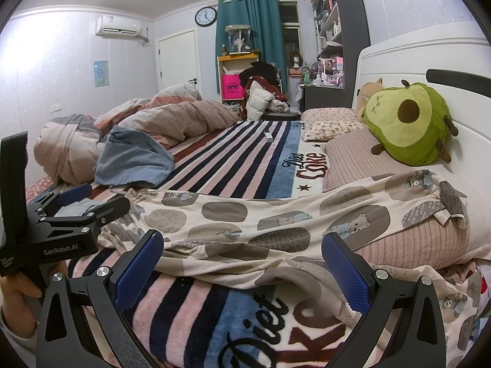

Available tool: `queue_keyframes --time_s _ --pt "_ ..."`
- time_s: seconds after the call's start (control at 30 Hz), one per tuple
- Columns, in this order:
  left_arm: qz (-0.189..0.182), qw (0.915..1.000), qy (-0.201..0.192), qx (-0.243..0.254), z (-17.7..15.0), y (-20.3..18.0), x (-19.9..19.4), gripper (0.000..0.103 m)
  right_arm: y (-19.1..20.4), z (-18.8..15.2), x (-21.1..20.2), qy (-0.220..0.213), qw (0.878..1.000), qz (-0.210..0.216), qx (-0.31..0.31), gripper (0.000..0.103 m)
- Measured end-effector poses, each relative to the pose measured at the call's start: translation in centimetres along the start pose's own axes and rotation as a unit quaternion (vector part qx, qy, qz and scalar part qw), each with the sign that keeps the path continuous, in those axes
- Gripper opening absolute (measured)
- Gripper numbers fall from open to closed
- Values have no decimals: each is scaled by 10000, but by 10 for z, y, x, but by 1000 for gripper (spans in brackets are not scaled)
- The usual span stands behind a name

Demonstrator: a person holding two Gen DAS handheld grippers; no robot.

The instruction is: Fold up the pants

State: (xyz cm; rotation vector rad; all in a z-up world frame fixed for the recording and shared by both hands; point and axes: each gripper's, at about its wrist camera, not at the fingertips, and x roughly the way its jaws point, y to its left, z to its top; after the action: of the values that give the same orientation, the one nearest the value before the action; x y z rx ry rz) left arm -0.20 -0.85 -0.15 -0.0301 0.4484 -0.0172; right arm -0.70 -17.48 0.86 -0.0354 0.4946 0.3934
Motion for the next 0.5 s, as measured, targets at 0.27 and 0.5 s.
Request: queue_keyframes --time_s 0.27,0.5 --pt "-25 9999 133 31 -9 2 9 102 -17 1 -3 -84 9997 191 123 103" --pt "109 9987 471 -128 -19 14 34 102 -53 -2 16 161 9994 -305 -97 103"
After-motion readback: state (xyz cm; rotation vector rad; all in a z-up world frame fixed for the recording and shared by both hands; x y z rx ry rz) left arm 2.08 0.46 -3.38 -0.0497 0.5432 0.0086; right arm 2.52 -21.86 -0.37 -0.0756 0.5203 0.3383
